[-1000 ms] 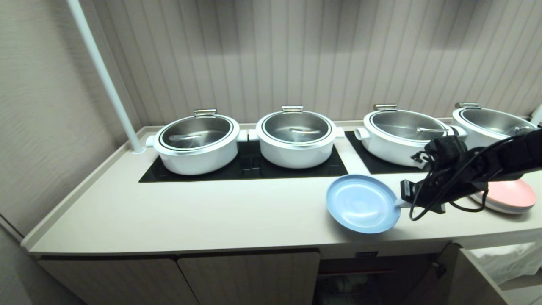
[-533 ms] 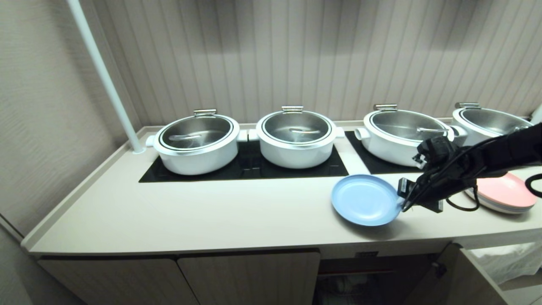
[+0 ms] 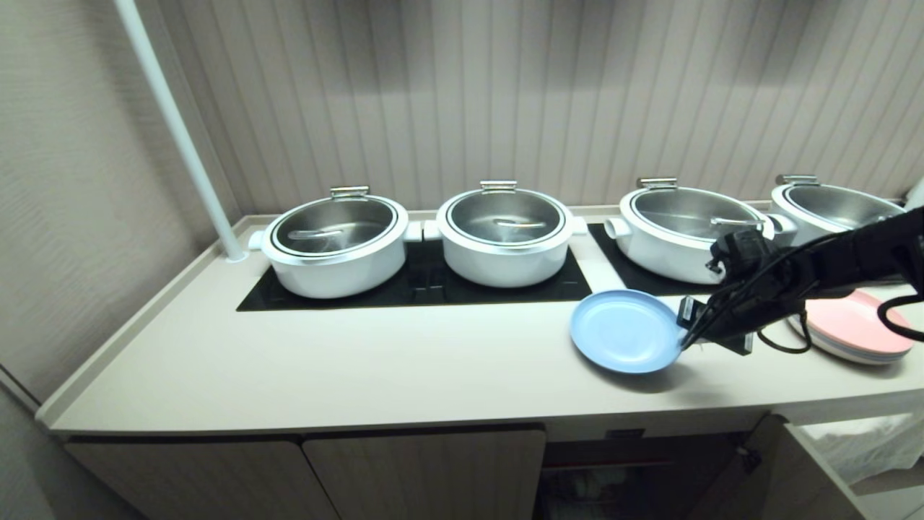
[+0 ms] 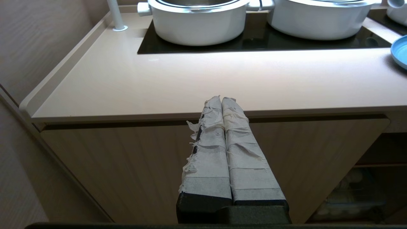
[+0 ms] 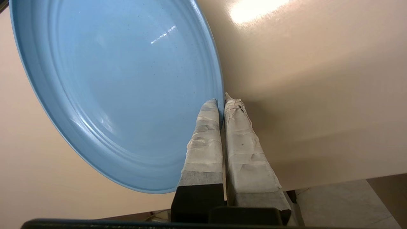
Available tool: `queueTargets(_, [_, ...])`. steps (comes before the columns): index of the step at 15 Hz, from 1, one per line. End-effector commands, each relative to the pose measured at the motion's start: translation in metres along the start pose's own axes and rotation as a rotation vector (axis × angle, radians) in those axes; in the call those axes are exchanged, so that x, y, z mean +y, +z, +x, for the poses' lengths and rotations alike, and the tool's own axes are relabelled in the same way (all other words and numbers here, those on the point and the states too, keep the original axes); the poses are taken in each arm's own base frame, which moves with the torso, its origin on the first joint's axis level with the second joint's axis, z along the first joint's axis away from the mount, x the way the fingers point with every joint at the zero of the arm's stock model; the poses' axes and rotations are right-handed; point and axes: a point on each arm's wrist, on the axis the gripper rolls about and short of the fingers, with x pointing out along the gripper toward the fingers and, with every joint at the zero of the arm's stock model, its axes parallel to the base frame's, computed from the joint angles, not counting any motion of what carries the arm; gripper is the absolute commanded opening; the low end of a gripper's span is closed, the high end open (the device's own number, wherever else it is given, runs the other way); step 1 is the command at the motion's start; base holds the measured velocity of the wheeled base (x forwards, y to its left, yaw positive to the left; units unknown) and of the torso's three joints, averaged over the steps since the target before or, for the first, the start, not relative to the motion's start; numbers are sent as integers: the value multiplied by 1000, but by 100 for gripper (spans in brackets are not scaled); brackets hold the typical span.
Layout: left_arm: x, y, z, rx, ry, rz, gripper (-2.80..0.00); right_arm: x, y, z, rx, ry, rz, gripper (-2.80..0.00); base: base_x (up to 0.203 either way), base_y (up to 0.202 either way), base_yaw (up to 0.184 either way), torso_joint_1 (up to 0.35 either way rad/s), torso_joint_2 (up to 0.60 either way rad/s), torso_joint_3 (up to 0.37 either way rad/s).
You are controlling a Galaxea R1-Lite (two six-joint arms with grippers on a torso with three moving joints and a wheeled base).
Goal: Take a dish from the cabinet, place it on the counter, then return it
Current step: Place it on the table
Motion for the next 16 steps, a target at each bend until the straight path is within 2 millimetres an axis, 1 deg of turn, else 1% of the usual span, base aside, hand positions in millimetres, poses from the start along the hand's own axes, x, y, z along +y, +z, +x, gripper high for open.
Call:
queueTargets(1, [0, 0, 0, 0, 1, 0, -280, 7, 3, 7, 3, 8, -9, -280, 0, 0, 0, 0, 0, 0])
queueTargets(6, [0, 0, 0, 0, 0, 0, -280, 21, -6, 16, 45, 14, -39, -280, 0, 0, 0, 0, 0, 0])
queueTargets(12, [0, 0, 0, 0, 0, 0, -280, 38, -16, 20, 82, 61, -75, -280, 0, 0, 0, 0, 0, 0])
queueTargets(16, [0, 0, 0, 0, 0, 0, -280, 45, -23, 22, 100, 65, -94, -280, 0, 0, 0, 0, 0, 0])
